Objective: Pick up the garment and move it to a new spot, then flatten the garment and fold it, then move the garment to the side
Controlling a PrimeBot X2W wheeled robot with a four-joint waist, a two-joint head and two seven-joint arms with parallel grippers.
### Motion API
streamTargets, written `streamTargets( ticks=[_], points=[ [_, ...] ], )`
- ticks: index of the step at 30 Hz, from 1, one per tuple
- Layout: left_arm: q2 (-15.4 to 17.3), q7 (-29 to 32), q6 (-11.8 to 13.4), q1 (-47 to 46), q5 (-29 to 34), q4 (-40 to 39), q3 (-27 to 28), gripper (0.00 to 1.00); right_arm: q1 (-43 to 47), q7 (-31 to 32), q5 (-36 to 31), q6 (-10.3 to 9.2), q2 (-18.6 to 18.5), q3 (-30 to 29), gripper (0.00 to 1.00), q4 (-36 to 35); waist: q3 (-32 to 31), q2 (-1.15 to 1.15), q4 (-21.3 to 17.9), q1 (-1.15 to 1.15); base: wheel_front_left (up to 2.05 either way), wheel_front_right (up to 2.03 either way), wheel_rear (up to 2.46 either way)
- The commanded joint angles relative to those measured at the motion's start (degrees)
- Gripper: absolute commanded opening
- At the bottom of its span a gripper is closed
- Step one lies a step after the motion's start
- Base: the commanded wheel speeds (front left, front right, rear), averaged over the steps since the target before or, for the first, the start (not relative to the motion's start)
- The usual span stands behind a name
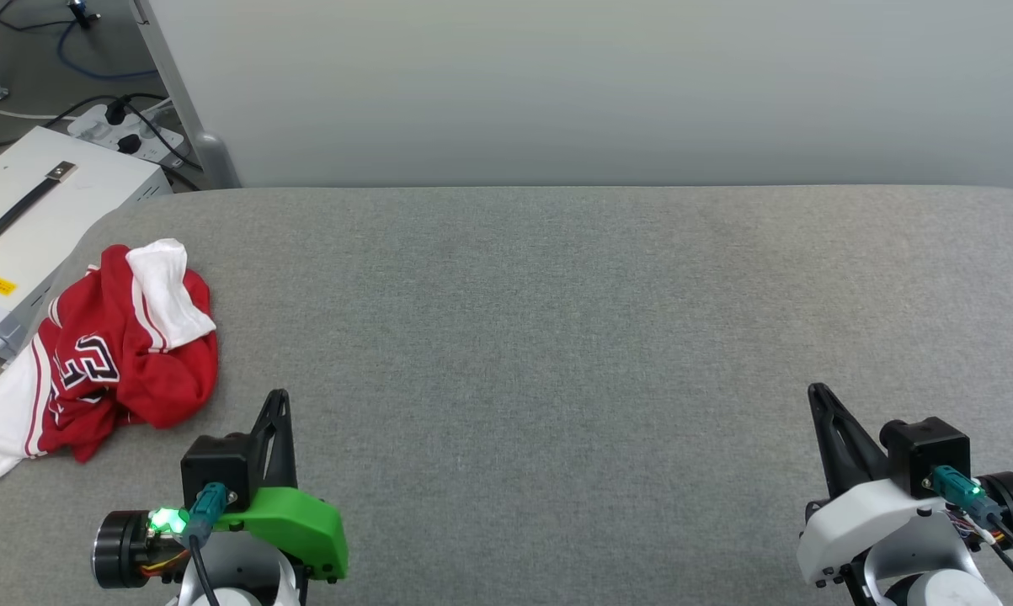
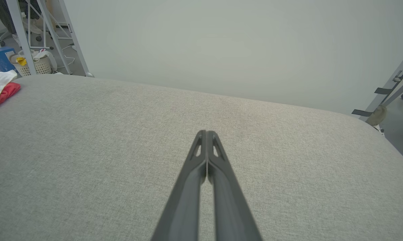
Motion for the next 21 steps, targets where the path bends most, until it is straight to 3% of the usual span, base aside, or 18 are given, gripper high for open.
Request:
streamTargets(
  ticks=[1, 11, 12, 21],
  points=[
    [-0.27, -0.04, -0.17, -1.04, 0.55, -0.13, -0.01, 0.00, -0.95, 0.15, -0.57, -0.04, -0.05, 0.07, 0.00, 0.05, 0.00, 0.21, 0.00, 0.00, 0.00, 0.00, 0.00],
    [-0.27, -0.04, -0.17, -1.04, 0.55, -0.13, -0.01, 0.00, -0.95, 0.15, -0.57, -0.04, -0.05, 0.07, 0.00, 0.05, 0.00, 0.21, 0.00, 0.00, 0.00, 0.00, 0.00],
    [0.01, -0.01, 0.01, 0.00, 0.00, 0.00, 0.01, 1.00, 0.01, -0.01, 0.01, 0.00, 0.00, -0.02, 1.00, 0.00, 0.00, 0.00, 0.00, 0.00, 0.00, 0.00, 0.00],
    [0.01, -0.62, 0.61, 0.01, -0.21, -0.09, -0.28, 1.00, 0.02, -0.62, 0.71, 0.00, 0.02, -0.29, 1.00, -0.17, 0.07, 0.01, -0.01, 0.00, 0.00, 0.00, 0.00]
  ],
)
